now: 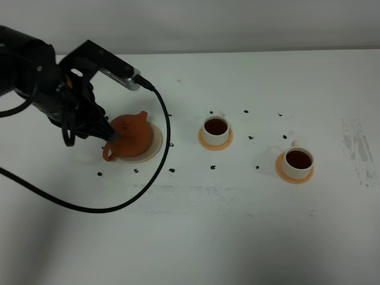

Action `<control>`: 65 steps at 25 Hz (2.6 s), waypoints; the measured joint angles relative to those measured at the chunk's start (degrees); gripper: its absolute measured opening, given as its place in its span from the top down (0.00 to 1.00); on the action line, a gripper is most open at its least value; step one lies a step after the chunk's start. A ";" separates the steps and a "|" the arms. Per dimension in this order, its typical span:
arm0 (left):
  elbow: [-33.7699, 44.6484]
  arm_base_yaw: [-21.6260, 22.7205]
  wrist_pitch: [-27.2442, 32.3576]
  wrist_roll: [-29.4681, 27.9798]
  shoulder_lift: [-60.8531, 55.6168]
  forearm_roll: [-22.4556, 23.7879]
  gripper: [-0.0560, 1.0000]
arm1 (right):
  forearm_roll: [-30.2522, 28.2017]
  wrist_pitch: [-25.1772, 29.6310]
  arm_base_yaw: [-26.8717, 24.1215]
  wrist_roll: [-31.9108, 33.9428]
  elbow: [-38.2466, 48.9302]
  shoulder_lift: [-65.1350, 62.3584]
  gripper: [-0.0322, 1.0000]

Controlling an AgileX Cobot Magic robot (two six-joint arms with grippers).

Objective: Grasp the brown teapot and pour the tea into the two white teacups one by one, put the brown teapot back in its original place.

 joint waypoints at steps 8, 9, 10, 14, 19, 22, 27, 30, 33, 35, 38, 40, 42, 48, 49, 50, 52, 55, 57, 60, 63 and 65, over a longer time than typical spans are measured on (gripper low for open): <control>0.00 1.30 14.49 0.00 -18.46 0.07 0.60 | 0.00 0.00 0.00 0.00 0.00 0.00 0.75; 0.00 1.38 15.77 0.00 -21.04 0.07 0.60 | 0.00 0.00 0.00 0.00 0.00 0.00 0.75; 0.00 1.38 16.79 0.00 -23.06 0.07 0.60 | 0.00 0.00 0.00 0.00 0.00 0.00 0.75; 0.00 1.38 20.53 -0.05 -31.34 -0.02 0.60 | 0.00 0.00 0.00 0.00 0.00 0.00 0.75; 0.00 1.38 27.67 -8.36 -38.25 -1.06 0.60 | 0.00 0.00 0.00 0.00 0.00 0.00 0.75; 1.10 1.38 27.67 -17.33 -42.03 -0.79 0.60 | 0.00 0.00 0.00 0.00 0.00 0.00 0.75; 9.58 3.10 27.67 -23.37 -50.01 -0.32 0.60 | 0.00 0.00 0.00 0.00 0.00 0.00 0.75; 16.16 9.14 27.67 -24.13 -56.75 -2.94 0.60 | 0.00 0.00 0.00 0.00 0.00 0.00 0.75; 23.15 15.26 27.67 -22.89 -63.61 -5.03 0.60 | 0.00 0.00 0.00 0.00 0.00 0.00 0.75; 27.07 18.85 27.43 -21.69 -68.40 -5.68 0.60 | 0.00 0.00 0.00 0.00 0.00 0.00 0.75; 32.99 21.73 25.10 -20.21 -74.75 -5.67 0.60 | 0.00 0.00 0.00 0.00 0.00 0.00 0.75; 35.84 22.15 23.33 -19.77 -78.58 -5.38 0.60 | 0.00 0.00 0.00 0.00 0.00 0.00 0.75; 39.07 22.26 20.77 -19.59 -82.40 -4.11 0.60 | 0.00 0.00 0.00 0.00 0.00 0.00 0.75; 42.93 22.26 20.10 -19.28 -89.08 -1.92 0.60 | 0.00 0.00 0.00 0.00 0.00 0.00 0.75; 42.93 22.26 20.18 -19.04 -89.84 -1.87 0.60 | 0.00 0.00 0.00 0.00 0.00 0.00 0.75; 42.98 22.26 20.12 -18.82 -90.30 -1.82 0.60 | 0.00 0.00 0.00 0.00 0.00 0.00 0.75; 42.98 22.26 20.12 -18.18 -91.52 -1.85 0.60 | 0.00 0.00 0.00 0.00 0.00 0.00 0.75; 42.98 22.26 20.07 -17.08 -93.84 -2.10 0.60 | 0.00 0.00 0.00 0.00 0.00 0.00 0.75; 42.98 22.26 20.12 -16.84 -95.63 -2.15 0.60 | 0.00 0.00 0.00 0.00 0.00 0.00 0.75; 42.98 22.26 20.19 -16.14 -96.26 -2.83 0.60 | 0.00 0.00 0.00 0.00 0.00 0.00 0.75; 42.98 22.26 20.19 -14.94 -96.26 -4.22 0.60 | 0.00 0.00 0.00 0.00 0.00 0.00 0.75; 42.98 22.26 20.19 -14.71 -96.26 -4.29 0.60 | 0.00 0.00 0.00 0.00 0.00 0.00 0.75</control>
